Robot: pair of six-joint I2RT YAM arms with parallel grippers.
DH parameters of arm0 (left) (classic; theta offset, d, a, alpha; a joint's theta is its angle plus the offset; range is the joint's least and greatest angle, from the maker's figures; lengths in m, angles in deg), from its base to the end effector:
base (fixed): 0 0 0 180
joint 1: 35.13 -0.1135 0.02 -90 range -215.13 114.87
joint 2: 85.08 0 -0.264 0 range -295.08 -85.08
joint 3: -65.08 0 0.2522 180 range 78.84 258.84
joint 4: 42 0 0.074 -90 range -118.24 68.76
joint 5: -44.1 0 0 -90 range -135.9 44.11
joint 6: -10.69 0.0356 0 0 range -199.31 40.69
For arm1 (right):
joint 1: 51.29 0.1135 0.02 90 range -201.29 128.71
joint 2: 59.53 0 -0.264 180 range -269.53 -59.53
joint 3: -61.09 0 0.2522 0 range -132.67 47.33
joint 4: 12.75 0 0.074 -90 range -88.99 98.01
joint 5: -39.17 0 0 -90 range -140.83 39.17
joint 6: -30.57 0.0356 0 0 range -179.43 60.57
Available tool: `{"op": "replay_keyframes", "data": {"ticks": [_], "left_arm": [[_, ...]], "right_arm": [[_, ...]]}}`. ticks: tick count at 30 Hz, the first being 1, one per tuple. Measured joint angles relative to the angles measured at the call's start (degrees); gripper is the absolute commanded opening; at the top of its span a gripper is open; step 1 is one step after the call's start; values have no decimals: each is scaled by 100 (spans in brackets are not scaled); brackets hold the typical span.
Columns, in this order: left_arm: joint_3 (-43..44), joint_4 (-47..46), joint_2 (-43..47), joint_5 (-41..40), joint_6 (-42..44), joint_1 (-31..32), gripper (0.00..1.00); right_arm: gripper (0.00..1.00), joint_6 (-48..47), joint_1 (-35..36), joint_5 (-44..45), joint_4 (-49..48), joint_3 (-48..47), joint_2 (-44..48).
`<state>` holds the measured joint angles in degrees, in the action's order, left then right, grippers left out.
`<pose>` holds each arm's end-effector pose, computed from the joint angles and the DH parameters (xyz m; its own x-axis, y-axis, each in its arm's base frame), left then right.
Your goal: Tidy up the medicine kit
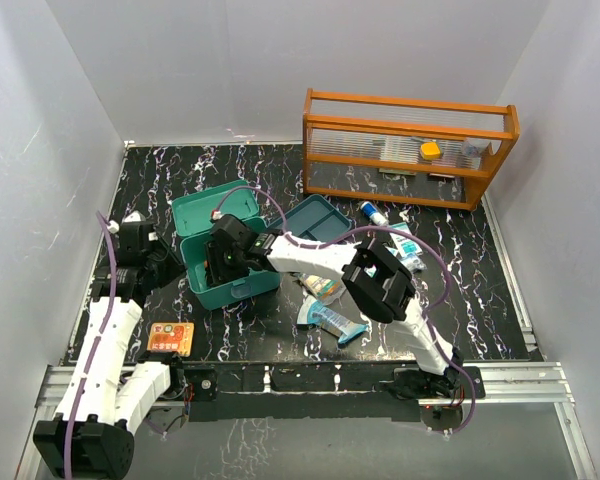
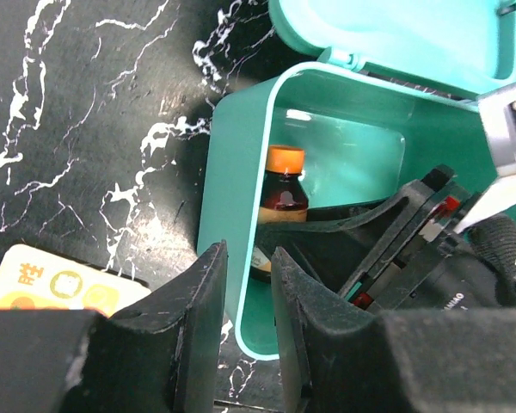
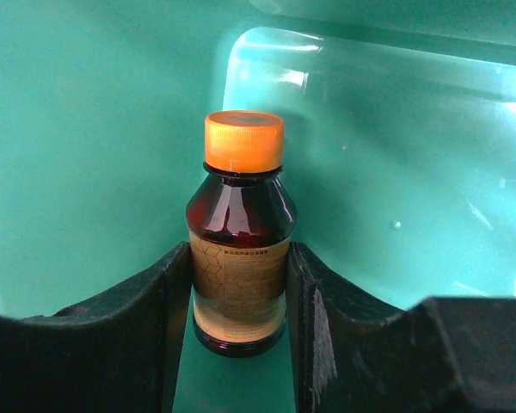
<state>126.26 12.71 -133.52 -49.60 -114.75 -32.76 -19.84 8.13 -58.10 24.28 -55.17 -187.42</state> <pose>0.1722 -0.0048 0.2934 -0.5405 -0.5568 -0.6308 -0.3929 0.8300 -0.3960 0.2512 0.4339 0.1889 -0.8657 -0.2224 -0.4485 -0.4475 0.7454 0.4942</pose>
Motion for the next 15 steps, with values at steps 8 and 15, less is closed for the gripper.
{"op": "replay_keyframes", "data": {"ticks": [8, 15], "left_arm": [[-448, -52, -2, 190, -332, 0, 26], [-457, -238, -13, 382, -400, 0, 26]], "right_arm": [[33, 57, 0, 2, 330, -339, -201], [36, 98, 0, -22, 380, -509, -385]]}}
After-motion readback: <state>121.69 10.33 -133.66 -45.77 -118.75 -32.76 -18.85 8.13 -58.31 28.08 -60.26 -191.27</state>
